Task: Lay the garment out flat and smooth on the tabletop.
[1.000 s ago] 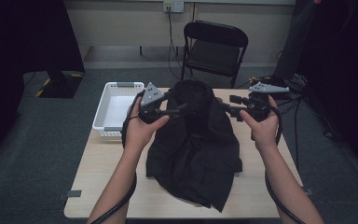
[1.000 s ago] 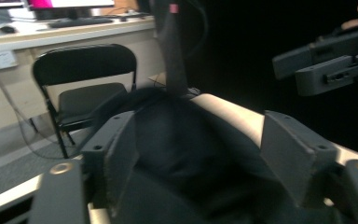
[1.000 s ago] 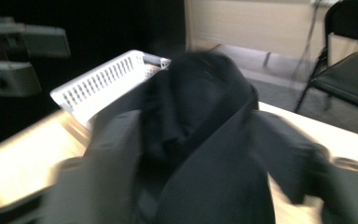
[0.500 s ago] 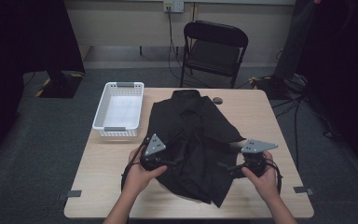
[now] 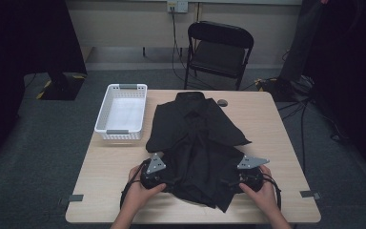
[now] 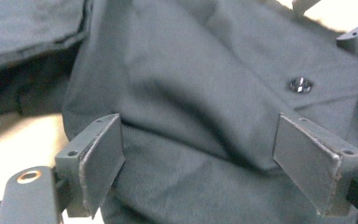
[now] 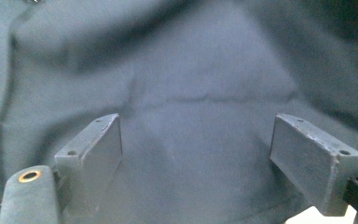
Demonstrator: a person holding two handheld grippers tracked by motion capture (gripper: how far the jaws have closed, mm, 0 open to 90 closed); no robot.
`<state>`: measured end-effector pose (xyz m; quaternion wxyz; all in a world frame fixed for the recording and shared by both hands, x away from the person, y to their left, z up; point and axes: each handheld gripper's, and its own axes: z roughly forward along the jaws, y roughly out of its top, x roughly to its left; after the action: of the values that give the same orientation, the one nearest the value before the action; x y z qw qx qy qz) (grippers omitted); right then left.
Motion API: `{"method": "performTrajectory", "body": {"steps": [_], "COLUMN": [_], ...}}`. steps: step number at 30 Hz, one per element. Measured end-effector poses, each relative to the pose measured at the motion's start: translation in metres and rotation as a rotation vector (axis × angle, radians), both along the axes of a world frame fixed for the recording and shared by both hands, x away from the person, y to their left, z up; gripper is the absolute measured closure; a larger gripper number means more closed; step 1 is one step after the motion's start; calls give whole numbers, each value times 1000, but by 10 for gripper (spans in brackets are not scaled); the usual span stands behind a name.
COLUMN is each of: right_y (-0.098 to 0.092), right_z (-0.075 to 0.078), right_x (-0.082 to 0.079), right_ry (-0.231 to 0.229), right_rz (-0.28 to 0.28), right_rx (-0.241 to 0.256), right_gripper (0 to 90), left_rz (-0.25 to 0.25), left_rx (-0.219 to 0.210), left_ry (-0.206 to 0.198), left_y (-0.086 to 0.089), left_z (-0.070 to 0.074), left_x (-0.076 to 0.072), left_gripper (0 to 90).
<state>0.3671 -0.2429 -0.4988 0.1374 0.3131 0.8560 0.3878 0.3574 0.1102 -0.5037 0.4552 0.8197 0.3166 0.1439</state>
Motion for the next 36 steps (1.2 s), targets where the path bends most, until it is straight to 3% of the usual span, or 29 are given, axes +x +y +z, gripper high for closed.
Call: {"method": "performTrajectory", "body": {"steps": [3,4,9,20,23,29,33,36], "right_y": [1,1,2,3,4,16,29,40], "right_z": [-2,-2,-2,-2,3,37,58,60], "right_x": [0,0,-1,-1,2,27,49,65], "right_ry": [0,1,-2,0,-36,-127,-178,-172], "right_rz": [4,4,2,-14,-4,-19,-31,-35], "right_rx": [-10,-17,-23,-19,-1,64,54,49], "right_gripper": [161,159,155,151,159,201,243,304], "left_rz": [-39,-54,-47,-50,-50,-52,-53,-60], "left_rx": [76,85,64,65,66,65,64,61], "left_ry": [11,-4,-9,-11,-11,-11,-9,-9], "left_y": [-1,-1,-1,-1,-1,-1,0,0], "left_z": [-5,-7,-10,-10,-10,-10,-10,-10], "left_x": [-1,-1,-2,-2,-2,-2,-2,-2], "left_gripper": [157,155,137,135,135,135,135,135]}}
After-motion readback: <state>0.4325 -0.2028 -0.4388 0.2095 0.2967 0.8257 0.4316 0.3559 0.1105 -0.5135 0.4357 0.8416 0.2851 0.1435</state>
